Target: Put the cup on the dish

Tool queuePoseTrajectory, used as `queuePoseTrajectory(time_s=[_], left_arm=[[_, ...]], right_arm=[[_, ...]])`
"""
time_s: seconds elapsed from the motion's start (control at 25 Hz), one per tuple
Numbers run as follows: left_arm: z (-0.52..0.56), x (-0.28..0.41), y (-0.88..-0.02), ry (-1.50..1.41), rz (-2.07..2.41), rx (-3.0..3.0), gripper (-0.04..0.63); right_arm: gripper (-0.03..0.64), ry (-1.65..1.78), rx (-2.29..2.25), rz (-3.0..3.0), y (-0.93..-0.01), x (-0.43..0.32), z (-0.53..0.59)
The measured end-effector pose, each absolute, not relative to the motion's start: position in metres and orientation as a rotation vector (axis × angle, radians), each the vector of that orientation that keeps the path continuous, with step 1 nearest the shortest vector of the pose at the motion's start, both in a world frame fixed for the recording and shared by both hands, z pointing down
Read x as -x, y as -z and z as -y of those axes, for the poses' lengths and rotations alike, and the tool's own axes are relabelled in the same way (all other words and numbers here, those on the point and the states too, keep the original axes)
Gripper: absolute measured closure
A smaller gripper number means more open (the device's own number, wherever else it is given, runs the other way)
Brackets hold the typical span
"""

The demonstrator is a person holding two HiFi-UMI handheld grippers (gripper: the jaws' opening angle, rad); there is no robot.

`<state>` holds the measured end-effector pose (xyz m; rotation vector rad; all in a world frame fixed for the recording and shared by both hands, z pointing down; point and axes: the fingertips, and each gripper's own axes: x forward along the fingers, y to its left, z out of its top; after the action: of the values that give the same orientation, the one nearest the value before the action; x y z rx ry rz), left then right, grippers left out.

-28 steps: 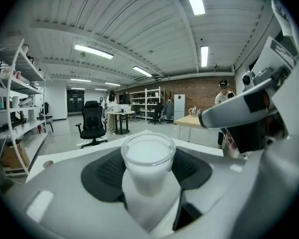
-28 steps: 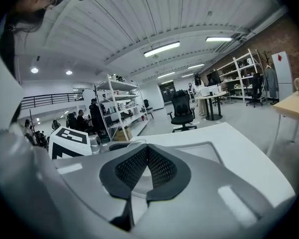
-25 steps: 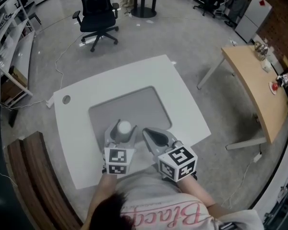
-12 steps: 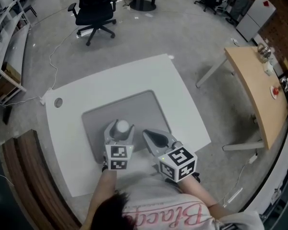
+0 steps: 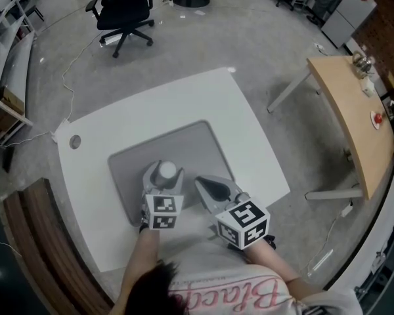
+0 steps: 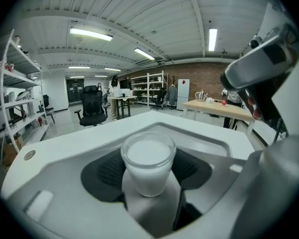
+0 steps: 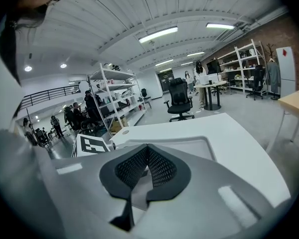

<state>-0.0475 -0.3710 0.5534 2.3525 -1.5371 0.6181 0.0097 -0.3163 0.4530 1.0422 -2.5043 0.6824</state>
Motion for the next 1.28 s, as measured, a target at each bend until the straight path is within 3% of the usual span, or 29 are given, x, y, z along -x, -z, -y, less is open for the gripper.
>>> queuePoseTrajectory(time_s=[0.28, 0.44, 0.64, 1.04, 1.16, 1.24, 1.28], left_arm=[[0.372, 0.048, -0.56, -0.63, 1.521, -2.319, 0.329], [0.37, 0.047, -0.562, -0.609, 1.46, -2.287, 0.221], [0.366, 0.052, -0.549, -0.596, 1.525, -2.273, 0.219], [0.338, 0.066, -0.529, -0.524, 1.56, -2.24, 0.384], [0.326, 0.069, -0.522, -0.499, 1.59, -2.222, 0.485], [0.318, 0.072, -0.516, -0.483, 1.624, -2.215, 0.589], [0.314, 0.074, -0.513, -0.477, 1.63, -2.218, 0.595]], right_arm=[[0.615, -0.681, -1.037, 2.509, -0.453, -0.005, 0.314], [0.615, -0.675, -1.056, 2.515, -0.45, -0.006, 0.31], [0.615, -0.688, -1.069, 2.542, -0.445, -0.009, 0.305], [0.617, -0.636, -1.04, 2.59, -0.434, 0.008, 0.282], [0.617, -0.631, -1.037, 2.605, -0.431, 0.009, 0.273], [0.615, -0.623, -1.031, 2.615, -0.428, 0.01, 0.266], [0.617, -0.619, -1.03, 2.62, -0.427, 0.012, 0.262]])
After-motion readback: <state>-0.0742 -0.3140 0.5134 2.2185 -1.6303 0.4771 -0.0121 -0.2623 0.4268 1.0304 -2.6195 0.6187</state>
